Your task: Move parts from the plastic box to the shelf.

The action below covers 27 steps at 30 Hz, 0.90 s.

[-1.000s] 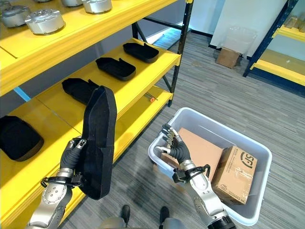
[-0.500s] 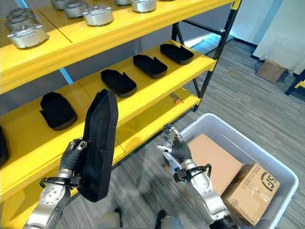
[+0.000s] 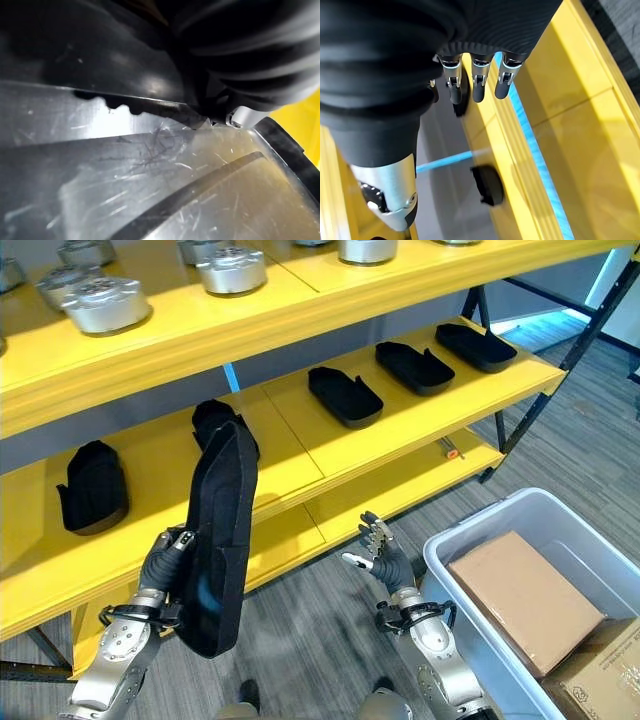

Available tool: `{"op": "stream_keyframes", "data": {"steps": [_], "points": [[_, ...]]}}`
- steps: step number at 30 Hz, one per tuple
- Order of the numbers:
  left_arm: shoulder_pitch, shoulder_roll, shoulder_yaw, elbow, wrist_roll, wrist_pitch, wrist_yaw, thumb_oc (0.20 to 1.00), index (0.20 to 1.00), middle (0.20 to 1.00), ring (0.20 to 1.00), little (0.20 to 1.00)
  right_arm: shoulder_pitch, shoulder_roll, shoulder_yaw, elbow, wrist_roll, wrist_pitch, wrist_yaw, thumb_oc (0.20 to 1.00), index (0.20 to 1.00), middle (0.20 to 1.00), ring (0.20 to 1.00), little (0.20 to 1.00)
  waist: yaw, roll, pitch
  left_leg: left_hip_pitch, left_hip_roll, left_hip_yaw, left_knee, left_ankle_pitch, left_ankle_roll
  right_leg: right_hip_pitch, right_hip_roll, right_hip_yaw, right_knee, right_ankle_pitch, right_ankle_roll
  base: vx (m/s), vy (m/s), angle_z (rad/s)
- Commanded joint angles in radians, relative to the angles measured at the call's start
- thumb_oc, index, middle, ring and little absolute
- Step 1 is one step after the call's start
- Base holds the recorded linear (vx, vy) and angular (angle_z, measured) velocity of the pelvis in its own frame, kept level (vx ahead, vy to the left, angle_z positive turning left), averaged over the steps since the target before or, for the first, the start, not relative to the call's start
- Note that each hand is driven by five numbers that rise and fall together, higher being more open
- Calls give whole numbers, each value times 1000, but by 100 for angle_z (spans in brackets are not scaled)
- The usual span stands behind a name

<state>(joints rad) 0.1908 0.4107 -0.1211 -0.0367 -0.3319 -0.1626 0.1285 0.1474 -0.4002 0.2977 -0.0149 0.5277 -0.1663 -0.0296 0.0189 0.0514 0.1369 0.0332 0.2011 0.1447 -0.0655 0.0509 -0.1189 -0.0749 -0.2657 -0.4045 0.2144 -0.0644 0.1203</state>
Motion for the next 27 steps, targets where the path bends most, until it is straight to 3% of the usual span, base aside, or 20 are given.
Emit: {"op": "stream_keyframes", "data": {"steps": [1,2,6,8,9,10,12,15,17,18,20,22,27], "points": [[-19,46,67,-68,-6,-69,-19,200,200,200,200,200,-9,14,-35,-79,2,-37,28,1000,1000,1000,1000,1000,8,-36,-10,-37,20,-31,54,-10,16,72,-10,-1,-77,45,20,31,379,37],[-21,53,72,-67,0,-70,-19,200,200,200,200,200,-9,23,-38,-78,-5,-34,35,1000,1000,1000,1000,1000,17,-53,-11,-64,-20,-57,93,-41,33,93,-34,-5,-97,61,30,31,258,38],[-44,63,69,-64,4,-74,-17,200,200,200,200,200,-21,33,-36,-79,-20,-31,40,1000,1000,1000,1000,1000,37,-83,-14,-117,-98,-105,179,-101,55,139,-84,-31,-152,118,59,27,297,47],[-45,70,69,-64,10,-75,-20,200,200,200,200,200,-33,42,-31,-72,-21,-30,42,1000,1000,1000,1000,1000,40,-92,-18,-123,-142,-115,194,-127,82,140,-105,-20,-164,155,67,30,255,49],[-45,71,69,-64,10,-75,-19,200,200,200,200,200,-33,42,-31,-71,-21,-30,42,1000,1000,1000,1000,1000,40,-93,-18,-123,-143,-114,195,-128,83,139,-107,-20,-164,156,68,37,336,24],[-50,79,67,-61,6,-78,-19,200,200,200,200,200,-53,60,-15,-49,-21,-28,39,1000,1000,1000,1000,1000,42,-98,-25,-117,-184,-114,180,-139,113,126,-133,5,-167,217,77,29,329,15],[-55,92,71,-66,7,-82,-20,200,200,200,200,200,-68,73,0,-40,-17,-27,43,1000,1000,1000,1000,1000,42,-100,-32,-110,-207,-109,158,-134,133,106,-150,19,-164,271,81,23,316,4],[-66,105,71,-70,19,-84,-15,200,200,200,200,200,-100,88,25,-29,-19,-25,40,1000,1000,1000,1000,1000,51,-82,-22,-90,-206,-91,132,-127,149,77,-142,30,-113,258,72,6,265,5],[-82,106,53,-59,19,-86,-16,200,200,200,200,200,-102,78,33,-31,-8,-24,60,1000,1000,1000,1000,1000,20,-66,-25,-53,-209,-108,66,-98,163,-6,52,190,-6,94,6,71,225,-11],[-76,104,56,-62,15,-86,-17,200,200,200,200,200,-100,73,37,-34,-3,-22,62,1000,1000,1000,1000,1000,17,-65,-23,-42,-210,-109,52,-92,164,-27,90,200,-4,70,4,67,108,-7],[-59,93,53,-68,16,-77,-21,200,200,200,200,200,-99,66,47,-31,10,-18,68,1000,1000,1000,1000,1000,19,-70,-25,-21,-220,-93,24,-82,165,-21,137,150,-47,53,-24,64,32,-6],[-48,81,54,-69,4,-76,-23,200,200,200,200,200,-104,62,51,-17,15,-22,70,1000,1000,1000,1000,1000,8,-79,-25,-15,-225,-99,24,-81,162,-40,205,181,-102,53,-31,79,-36,-10],[-48,57,32,-64,-3,-77,-35,200,200,200,200,200,-90,39,49,-48,21,-16,79,1000,1000,1000,1000,1000,-4,-99,-35,-8,-222,-104,51,-99,142,22,226,249,-180,67,-41,92,-98,3]]}}
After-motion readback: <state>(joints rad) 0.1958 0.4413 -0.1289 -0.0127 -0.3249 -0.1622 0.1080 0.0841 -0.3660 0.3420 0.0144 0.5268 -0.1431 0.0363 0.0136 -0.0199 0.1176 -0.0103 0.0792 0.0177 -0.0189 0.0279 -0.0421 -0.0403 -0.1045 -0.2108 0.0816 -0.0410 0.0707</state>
